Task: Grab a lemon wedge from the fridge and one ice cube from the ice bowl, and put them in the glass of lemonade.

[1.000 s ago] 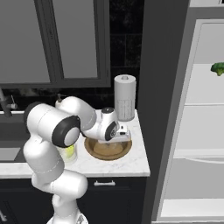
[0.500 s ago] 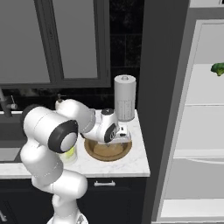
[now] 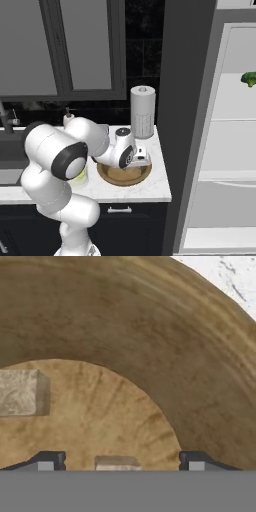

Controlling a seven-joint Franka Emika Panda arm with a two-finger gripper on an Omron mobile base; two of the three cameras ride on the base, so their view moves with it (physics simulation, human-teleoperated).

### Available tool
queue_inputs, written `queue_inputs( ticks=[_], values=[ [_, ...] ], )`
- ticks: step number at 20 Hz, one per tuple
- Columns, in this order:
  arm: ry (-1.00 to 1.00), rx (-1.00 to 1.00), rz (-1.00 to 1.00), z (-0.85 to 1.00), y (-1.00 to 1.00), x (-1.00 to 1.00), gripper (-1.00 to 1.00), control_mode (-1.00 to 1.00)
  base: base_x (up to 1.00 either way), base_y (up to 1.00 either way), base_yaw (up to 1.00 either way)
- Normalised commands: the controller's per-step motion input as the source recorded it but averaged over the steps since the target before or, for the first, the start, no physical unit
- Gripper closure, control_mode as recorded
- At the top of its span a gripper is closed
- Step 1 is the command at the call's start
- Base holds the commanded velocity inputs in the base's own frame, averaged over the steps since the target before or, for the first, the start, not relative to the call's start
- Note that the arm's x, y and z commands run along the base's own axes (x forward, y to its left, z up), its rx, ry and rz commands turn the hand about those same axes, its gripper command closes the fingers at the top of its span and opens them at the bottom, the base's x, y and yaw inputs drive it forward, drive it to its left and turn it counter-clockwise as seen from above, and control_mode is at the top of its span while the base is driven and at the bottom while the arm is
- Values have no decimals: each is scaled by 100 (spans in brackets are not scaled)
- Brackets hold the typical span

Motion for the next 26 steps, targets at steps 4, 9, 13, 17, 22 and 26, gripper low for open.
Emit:
queue_inputs(
  ticks=[4,9,13,17,22,26],
  values=[
    [0,0,0,-34,0,-16,-100,-100,0,0,0],
    [0,0,0,-20,0,-46,-100,-100,0,0,0],
    [0,0,2,-17,0,-53,-100,-100,0,0,0],
    [0,0,0,0,0,-6,-100,-100,0,0,0],
    [0,0,0,-2,0,0,-100,-100,0,0,0],
    [0,0,0,-1,0,6,-100,-100,0,0,0]
  ],
)
